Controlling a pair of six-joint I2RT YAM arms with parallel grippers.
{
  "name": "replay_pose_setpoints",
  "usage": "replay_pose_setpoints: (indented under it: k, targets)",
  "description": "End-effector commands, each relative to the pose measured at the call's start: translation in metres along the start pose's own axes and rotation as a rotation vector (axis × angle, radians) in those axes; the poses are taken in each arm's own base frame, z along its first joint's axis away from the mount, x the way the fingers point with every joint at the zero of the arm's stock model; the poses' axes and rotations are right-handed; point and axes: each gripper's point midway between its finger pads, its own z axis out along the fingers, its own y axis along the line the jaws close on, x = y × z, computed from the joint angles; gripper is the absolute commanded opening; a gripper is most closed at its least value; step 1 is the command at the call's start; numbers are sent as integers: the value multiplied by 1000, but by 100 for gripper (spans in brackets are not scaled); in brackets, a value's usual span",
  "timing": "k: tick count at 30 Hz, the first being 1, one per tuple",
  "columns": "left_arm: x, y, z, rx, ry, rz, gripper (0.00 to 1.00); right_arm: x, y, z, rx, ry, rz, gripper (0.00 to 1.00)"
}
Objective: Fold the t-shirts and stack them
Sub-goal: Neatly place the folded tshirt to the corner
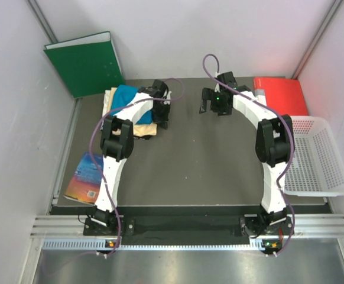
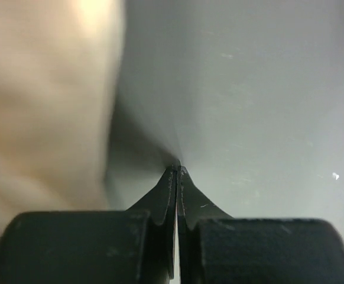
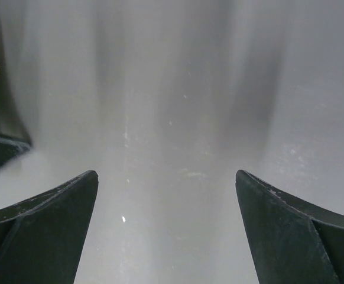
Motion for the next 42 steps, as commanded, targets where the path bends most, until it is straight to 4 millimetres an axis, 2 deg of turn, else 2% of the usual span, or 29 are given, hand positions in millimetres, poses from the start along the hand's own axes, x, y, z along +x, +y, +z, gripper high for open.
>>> replay_pose_setpoints:
  k: [1,3,7,12,14,21,25,27,30,33,36,37,38,39,40,41,42]
  targets:
    - [-13,28,-19,-116,-41,-19,0,-19,14,-30,-36,-79,3,100]
    - [-12,42,-12,-160,-24,-48,0,-16,14,-30,-47,-71,7,100]
    - [-4,83,-6,-268,11,-114,0,-15,14,-31,-47,-73,2,99]
    - [16,134,-17,-402,72,-216,0,-15,13,-31,-47,-74,1,100]
    - [25,147,-19,-409,91,-255,0,-13,13,-30,-49,-68,5,100]
    - [38,206,-43,-430,74,-395,0,-8,14,-28,-58,-56,8,100]
    - [47,233,-56,-512,86,-408,0,-7,13,-29,-56,-55,8,100]
    - [54,259,-69,-569,87,-441,0,-6,13,-29,-55,-54,8,100]
    - [60,281,-81,-593,74,-492,0,-7,13,-30,-53,-56,11,100]
    - [55,288,-90,-608,52,-499,0,-7,14,-28,-56,-57,12,100]
    - [46,279,-94,-568,18,-503,0,-9,14,-29,-56,-60,12,100]
    - [41,275,-99,-549,-2,-501,2,-11,15,-30,-60,-65,11,100]
    - [37,269,-102,-528,-15,-496,30,-13,15,-32,-56,-71,9,100]
    - [29,261,-102,-499,-41,-482,46,-14,15,-32,-55,-75,7,100]
    - [22,253,-111,-482,-76,-465,65,-17,15,-34,-50,-83,5,100]
    - [16,243,-112,-460,-96,-431,99,-18,14,-36,-47,-86,4,100]
    - [5,233,-115,-423,-145,-411,99,-18,14,-36,-45,-89,-3,100]
